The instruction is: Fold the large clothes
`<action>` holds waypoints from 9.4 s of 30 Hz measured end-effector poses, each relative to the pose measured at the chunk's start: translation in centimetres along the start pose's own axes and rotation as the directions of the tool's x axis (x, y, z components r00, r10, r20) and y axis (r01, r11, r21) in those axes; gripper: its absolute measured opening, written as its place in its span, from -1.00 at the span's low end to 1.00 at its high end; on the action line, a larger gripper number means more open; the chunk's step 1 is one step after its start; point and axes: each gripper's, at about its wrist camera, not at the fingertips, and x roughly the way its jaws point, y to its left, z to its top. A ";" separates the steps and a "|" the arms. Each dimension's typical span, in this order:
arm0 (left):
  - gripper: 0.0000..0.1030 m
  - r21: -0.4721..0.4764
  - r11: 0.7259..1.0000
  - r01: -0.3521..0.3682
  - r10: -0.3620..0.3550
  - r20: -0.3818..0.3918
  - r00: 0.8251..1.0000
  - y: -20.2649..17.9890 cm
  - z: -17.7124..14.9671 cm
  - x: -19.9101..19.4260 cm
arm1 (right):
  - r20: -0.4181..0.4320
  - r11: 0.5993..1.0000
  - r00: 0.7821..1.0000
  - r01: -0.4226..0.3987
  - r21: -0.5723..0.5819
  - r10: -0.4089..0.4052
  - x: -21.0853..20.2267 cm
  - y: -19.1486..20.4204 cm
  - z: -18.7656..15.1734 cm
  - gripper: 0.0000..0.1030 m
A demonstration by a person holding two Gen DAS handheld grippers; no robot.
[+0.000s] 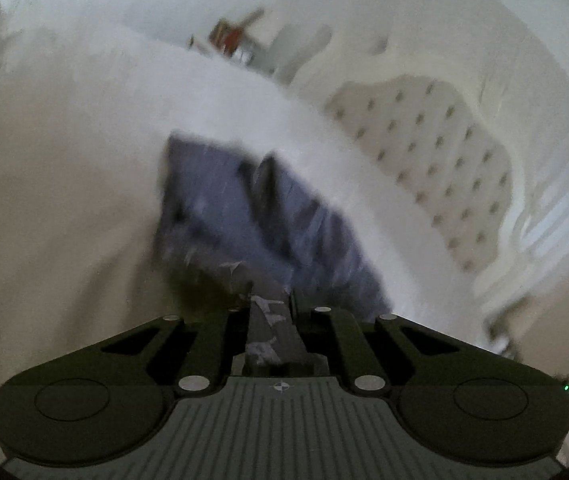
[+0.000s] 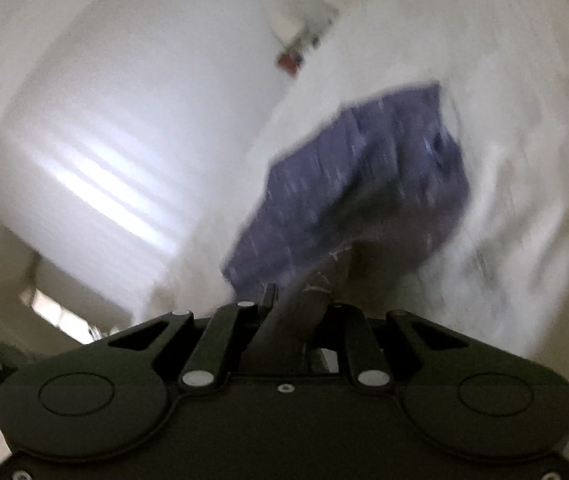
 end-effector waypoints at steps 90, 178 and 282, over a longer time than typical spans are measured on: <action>1.00 0.411 0.817 -0.403 0.448 -0.015 0.894 -0.3 6.1 29.3 | 0.191 0.710 0.834 0.543 -0.448 -0.518 32.2 -5.7 13.4 0.98; -0.15 0.105 0.968 -0.226 0.248 -0.320 0.914 5.6 -3.7 -1.7 | -0.333 0.953 0.896 0.248 -0.172 -0.293 7.9 -2.8 -4.1 0.17; 0.78 0.274 0.866 -0.419 0.416 0.074 0.907 -7.9 -3.3 6.2 | -0.191 0.999 0.980 0.052 -0.013 -0.053 11.5 -8.2 -2.1 1.00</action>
